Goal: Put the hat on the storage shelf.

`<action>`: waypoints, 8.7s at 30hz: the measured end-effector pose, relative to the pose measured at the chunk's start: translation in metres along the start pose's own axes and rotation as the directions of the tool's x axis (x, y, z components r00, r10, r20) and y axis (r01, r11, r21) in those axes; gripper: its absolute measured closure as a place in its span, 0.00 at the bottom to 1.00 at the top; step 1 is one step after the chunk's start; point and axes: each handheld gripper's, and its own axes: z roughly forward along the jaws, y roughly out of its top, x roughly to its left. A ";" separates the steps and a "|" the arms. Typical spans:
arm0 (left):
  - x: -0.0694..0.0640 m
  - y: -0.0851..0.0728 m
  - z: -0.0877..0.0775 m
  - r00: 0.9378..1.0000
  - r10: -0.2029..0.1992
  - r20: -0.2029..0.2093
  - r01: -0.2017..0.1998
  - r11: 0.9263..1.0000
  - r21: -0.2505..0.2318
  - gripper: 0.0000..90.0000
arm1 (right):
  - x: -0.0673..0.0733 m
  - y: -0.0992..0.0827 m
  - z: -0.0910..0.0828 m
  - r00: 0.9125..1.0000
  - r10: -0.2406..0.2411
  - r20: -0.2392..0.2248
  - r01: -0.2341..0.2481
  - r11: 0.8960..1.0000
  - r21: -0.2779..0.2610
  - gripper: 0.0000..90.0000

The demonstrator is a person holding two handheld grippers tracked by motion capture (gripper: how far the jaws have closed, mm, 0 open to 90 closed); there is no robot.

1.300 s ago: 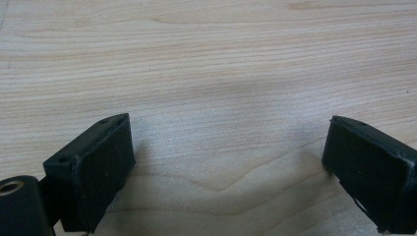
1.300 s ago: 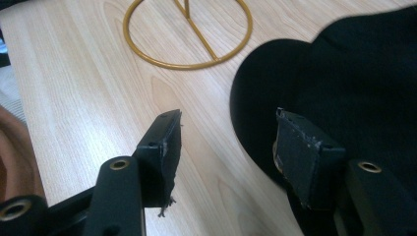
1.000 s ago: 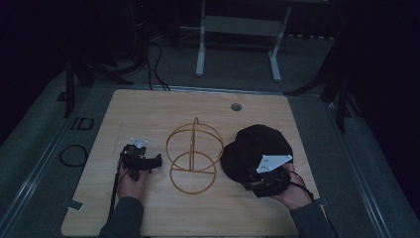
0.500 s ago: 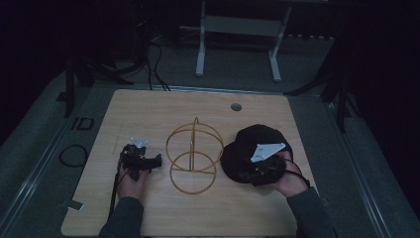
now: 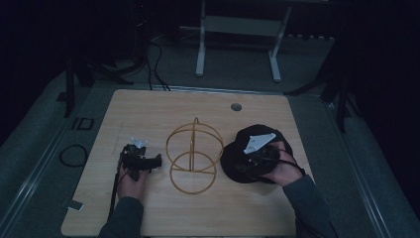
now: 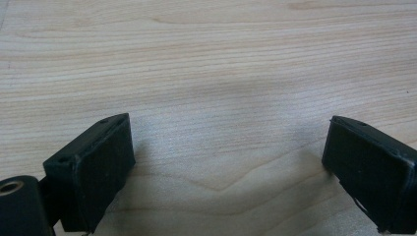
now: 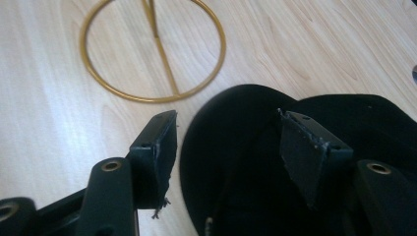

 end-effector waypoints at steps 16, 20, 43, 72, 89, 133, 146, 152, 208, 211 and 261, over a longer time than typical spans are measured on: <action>0.000 0.000 0.000 1.000 0.002 0.000 -0.002 1.000 0.001 0.06 | -0.049 0.006 -0.009 0.999 0.028 0.045 -0.029 1.000 0.005 0.25; 0.000 0.000 0.000 1.000 -0.001 0.000 0.001 1.000 -0.002 0.06 | -0.060 0.005 -0.006 0.998 0.048 0.044 -0.049 0.999 0.014 0.22; 0.000 0.000 0.000 1.000 -0.001 0.000 0.001 1.000 0.000 0.06 | -0.100 -0.003 0.019 0.987 0.157 0.015 -0.158 0.980 0.122 0.15; 0.000 0.000 0.000 1.000 -0.001 0.000 0.001 1.000 0.000 0.06 | -0.083 -0.018 0.036 0.999 0.024 0.031 -0.033 0.939 0.342 0.74; 0.000 0.000 0.000 1.000 -0.001 0.000 0.001 1.000 0.000 0.06 | -0.083 -0.016 0.020 0.999 0.029 0.038 -0.039 0.955 0.293 0.93; 0.000 0.000 0.000 1.000 -0.001 0.000 0.001 1.000 -0.001 0.06 | -0.085 0.010 -0.049 1.000 0.003 -0.009 -0.002 0.986 0.164 0.94; 0.000 0.000 0.000 1.000 -0.001 0.000 0.001 1.000 0.000 0.06 | -0.085 0.025 -0.070 1.000 -0.027 -0.007 0.028 0.986 0.167 0.94; 0.000 0.000 0.000 1.000 -0.001 0.000 0.001 1.000 0.000 0.06 | -0.086 0.030 -0.077 0.999 -0.037 -0.011 0.038 0.987 0.156 0.94; 0.000 0.000 0.000 1.000 -0.001 -0.001 0.001 1.000 0.000 0.06 | -0.103 0.047 -0.142 0.996 -0.030 -0.088 0.033 0.999 0.040 0.94; 0.000 0.000 0.000 1.000 -0.001 0.000 0.001 1.000 0.000 0.06 | -0.104 0.047 -0.147 0.995 -0.027 -0.092 0.030 0.999 0.031 0.94; 0.000 0.000 0.000 1.000 -0.001 0.000 0.001 1.000 0.000 0.06 | -0.088 0.104 -0.158 0.984 -0.125 -0.127 0.093 0.969 -0.230 0.94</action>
